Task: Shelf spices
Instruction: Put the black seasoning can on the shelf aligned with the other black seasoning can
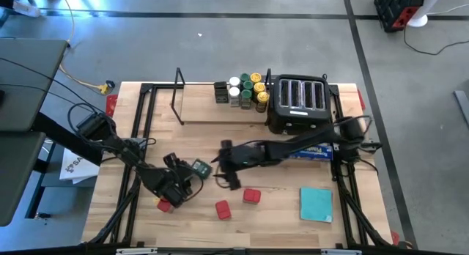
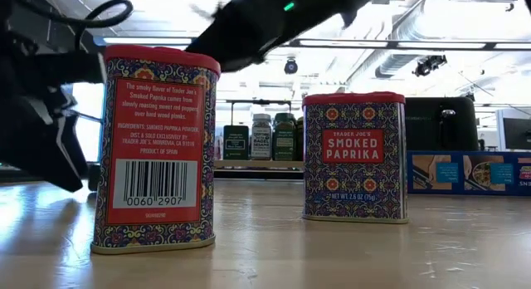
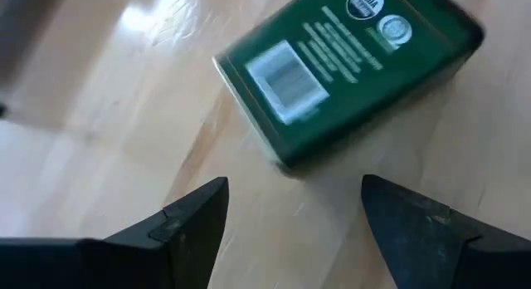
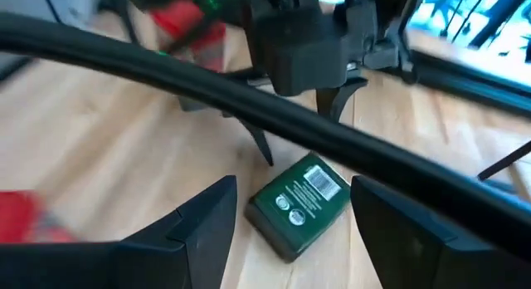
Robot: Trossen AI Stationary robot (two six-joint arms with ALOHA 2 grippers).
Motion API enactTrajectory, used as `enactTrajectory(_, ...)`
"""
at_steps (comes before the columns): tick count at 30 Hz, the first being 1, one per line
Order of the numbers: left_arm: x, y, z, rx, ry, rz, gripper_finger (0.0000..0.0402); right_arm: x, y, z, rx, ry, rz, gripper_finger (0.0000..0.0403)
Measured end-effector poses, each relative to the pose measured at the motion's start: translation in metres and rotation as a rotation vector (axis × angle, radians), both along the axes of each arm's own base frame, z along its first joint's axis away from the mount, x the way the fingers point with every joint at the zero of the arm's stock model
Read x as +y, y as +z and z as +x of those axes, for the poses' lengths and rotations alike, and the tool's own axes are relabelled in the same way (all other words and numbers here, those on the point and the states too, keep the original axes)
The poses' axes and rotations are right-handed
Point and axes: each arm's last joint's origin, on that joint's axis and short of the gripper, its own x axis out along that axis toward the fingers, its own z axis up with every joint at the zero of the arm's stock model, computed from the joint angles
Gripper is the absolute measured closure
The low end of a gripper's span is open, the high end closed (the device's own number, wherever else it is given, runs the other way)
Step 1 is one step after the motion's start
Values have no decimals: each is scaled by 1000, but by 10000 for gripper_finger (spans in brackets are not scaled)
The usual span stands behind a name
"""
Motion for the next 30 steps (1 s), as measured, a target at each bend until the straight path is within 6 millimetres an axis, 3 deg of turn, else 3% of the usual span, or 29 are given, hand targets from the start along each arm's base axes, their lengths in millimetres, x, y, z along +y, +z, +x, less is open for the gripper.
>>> enactTrajectory(5, 7, -15, -8, -83, 22, 6, 131, -10, -19, 36, 118, -42, -16, 171)
enactTrajectory(12, 6, -16, -6, -173, 5, 73, 131, -26, -33, 62, 298, -34, -31, 141)
enactTrajectory(17, 6, -16, -6, -173, 1, 82, 131, -38, -36, 69, 406, -20, -38, 110)
enactTrajectory(21, 2, -16, -6, -190, -13, 52, 131, -52, -37, 62, 558, 7, -104, 107)
enactTrajectory(25, -6, -15, -6, -217, -73, 56, 132, -52, -34, 58, 587, 106, -174, 107)
enactTrajectory(30, -5, -14, -6, -241, -79, 108, 138, -46, -58, 54, 608, 220, -257, 107)
